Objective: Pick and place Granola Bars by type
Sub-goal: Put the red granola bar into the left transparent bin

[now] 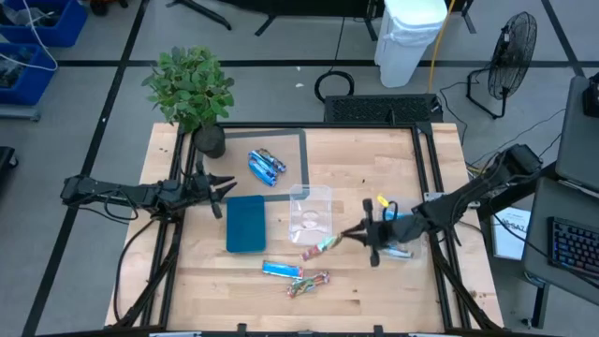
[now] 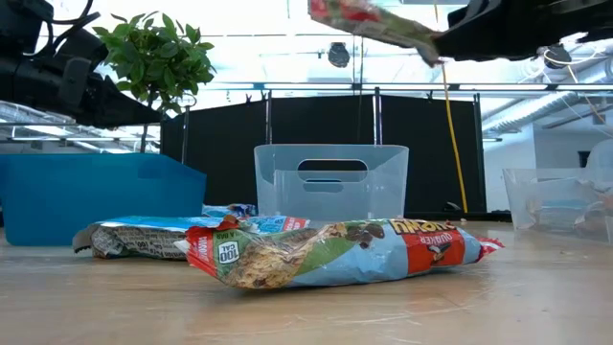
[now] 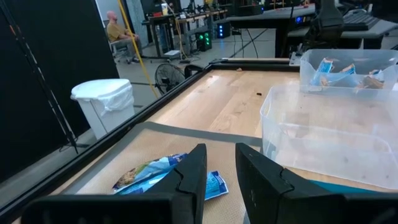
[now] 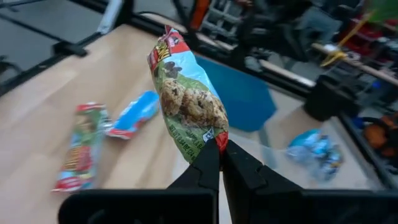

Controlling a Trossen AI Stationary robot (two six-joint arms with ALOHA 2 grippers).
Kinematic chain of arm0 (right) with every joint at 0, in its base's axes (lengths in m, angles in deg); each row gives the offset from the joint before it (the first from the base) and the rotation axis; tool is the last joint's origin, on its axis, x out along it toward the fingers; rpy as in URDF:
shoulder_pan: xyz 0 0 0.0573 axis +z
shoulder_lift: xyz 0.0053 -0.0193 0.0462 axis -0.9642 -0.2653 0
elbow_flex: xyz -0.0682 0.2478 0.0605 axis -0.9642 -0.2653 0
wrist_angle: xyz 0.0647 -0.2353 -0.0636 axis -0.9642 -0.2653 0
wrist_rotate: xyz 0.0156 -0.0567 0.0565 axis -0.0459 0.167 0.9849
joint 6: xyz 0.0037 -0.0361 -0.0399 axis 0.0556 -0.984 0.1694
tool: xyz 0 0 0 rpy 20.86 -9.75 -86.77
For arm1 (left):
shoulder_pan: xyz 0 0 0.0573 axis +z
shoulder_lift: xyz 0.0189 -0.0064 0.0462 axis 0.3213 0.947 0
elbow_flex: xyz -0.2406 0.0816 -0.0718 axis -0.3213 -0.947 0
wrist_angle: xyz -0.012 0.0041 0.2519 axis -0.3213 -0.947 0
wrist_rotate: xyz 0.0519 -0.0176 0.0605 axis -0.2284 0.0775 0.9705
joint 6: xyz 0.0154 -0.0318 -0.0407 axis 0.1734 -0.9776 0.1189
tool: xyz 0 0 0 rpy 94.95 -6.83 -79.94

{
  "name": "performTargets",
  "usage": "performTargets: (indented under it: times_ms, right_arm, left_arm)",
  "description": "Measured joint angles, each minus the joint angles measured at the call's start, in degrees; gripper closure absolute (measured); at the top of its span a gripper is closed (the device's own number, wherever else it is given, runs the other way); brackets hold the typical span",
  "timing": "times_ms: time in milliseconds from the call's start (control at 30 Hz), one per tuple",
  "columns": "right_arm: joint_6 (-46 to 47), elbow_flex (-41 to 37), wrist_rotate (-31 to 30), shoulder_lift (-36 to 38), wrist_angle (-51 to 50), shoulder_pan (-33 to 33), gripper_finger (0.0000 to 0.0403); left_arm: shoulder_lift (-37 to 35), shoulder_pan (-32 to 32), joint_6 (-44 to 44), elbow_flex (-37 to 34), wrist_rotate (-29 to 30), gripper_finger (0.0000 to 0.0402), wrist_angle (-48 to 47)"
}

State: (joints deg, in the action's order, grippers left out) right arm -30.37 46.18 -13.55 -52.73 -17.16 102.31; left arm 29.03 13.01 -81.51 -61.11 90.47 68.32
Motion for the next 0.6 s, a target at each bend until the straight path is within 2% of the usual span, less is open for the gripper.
performTargets:
  times_ms: [200, 433, 600]
  right_arm:
    - [-2.6, -1.0, 0.1, 3.8, -0.7, -4.0, 0.0403]
    - [-3.8, -1.0, 0.0, 9.5, -6.3, -6.9, 0.0403]
    - [-8.4, -1.0, 0.1, 10.4, -5.7, -8.6, 0.0403]
  left_arm:
    - [0.0, 0.0, 0.0, 0.0, 0.0, 0.0309, 0.0]
    - [0.0, 0.0, 0.0, 0.0, 0.0, 0.0309, 0.0]
    - [0.0, 0.0, 0.0, 0.0, 0.0, 0.0309, 0.0]
